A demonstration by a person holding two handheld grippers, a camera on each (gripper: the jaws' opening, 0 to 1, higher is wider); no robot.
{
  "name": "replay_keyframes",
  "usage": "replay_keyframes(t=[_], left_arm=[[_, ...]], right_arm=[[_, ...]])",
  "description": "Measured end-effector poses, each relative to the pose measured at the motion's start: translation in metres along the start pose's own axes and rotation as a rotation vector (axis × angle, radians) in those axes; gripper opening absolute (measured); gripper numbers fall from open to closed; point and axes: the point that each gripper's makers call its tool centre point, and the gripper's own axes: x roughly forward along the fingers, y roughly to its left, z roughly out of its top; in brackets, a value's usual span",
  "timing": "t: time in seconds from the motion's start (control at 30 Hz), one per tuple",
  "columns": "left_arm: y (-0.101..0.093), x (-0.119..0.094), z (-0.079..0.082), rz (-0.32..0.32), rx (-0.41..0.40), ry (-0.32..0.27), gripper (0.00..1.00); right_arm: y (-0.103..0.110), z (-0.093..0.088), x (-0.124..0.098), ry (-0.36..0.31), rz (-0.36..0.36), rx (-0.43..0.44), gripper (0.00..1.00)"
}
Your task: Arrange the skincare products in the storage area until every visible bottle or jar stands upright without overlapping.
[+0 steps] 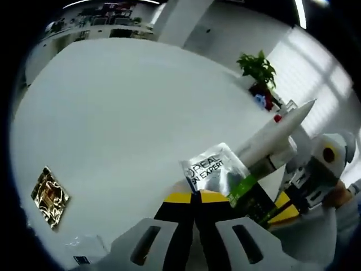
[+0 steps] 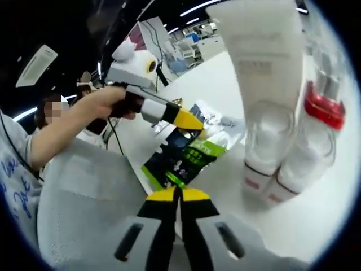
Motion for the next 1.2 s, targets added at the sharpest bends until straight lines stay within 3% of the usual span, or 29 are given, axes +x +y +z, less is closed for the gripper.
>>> replay_keyframes(t=[0.23, 0.4, 0.57, 0.93, 1.03, 1.2], left_arm=[[0.003, 0.001, 0.000, 0.017, -0.016, -0.017, 0.00], [0.004, 0.007, 0.000, 0.006, -0.044, -0.026, 0.00], [0.006, 0.007, 0.000, 0.021, -0.045, -0.033, 0.00], [0.012, 0.009, 0.006, 0.051, -0.059, -0.074, 0.00], [0.012, 0.010, 0.008, 0.057, -0.060, -0.084, 0.00], [0.011, 0.013, 0.010, 0.063, -0.054, -0.101, 0.00]], right_arm=[[-0.013, -0.010, -0.001, 0.055, -0.067, -0.042, 0.05], [-0.006, -0.006, 0.002, 0.031, -0.031, -0.008, 0.06], [-0.001, -0.011, 0.008, 0.099, -0.055, -0.135, 0.08], [0.003, 0.000, 0.023, 0.160, -0.093, -0.330, 0.09], [-0.001, 0.003, 0.028, 0.193, -0.132, -0.429, 0.10], [-0.004, 0.001, 0.037, 0.210, -0.160, -0.489, 0.11]])
